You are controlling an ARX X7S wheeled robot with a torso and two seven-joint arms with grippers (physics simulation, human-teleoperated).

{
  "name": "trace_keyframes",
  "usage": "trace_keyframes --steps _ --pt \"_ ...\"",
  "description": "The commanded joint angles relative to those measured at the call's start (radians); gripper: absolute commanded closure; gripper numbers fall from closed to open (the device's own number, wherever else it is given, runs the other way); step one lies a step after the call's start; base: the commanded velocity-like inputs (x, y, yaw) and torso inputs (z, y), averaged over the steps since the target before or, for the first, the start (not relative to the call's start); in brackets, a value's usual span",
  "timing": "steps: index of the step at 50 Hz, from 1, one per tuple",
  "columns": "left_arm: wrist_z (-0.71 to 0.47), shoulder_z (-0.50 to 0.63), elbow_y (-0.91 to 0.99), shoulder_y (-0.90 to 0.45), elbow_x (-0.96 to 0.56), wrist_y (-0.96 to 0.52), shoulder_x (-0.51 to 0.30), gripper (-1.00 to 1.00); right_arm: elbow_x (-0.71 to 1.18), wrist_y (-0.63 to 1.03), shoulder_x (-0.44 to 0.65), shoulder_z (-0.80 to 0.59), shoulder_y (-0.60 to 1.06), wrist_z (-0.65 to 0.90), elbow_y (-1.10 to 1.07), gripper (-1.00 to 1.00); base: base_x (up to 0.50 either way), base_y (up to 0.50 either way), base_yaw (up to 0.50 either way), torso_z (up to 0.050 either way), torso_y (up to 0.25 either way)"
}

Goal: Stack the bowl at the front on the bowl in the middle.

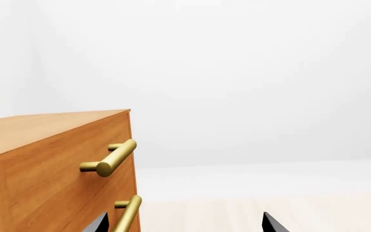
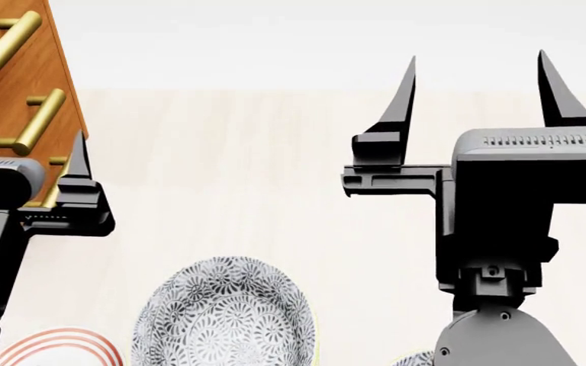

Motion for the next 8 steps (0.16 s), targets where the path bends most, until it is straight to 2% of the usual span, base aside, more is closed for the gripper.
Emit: trace_keyframes --steps 1,8 --pt "-0.007 0.000 0.012 0.002 -0.001 0.007 -0.004 -1.00 -0.026 -0.016 0.003 -0.004 -0.008 0.016 -0.018 -1.00 0.00 0.00 0.00 0.000 0.000" --pt "-0.016 0.003 0.035 0.009 0.008 0.021 -0.008 -1.00 -0.052 -0.016 0.008 -0.015 -0.010 0.030 -0.044 -1.00 0.00 0.00 0.00 0.000 0.000"
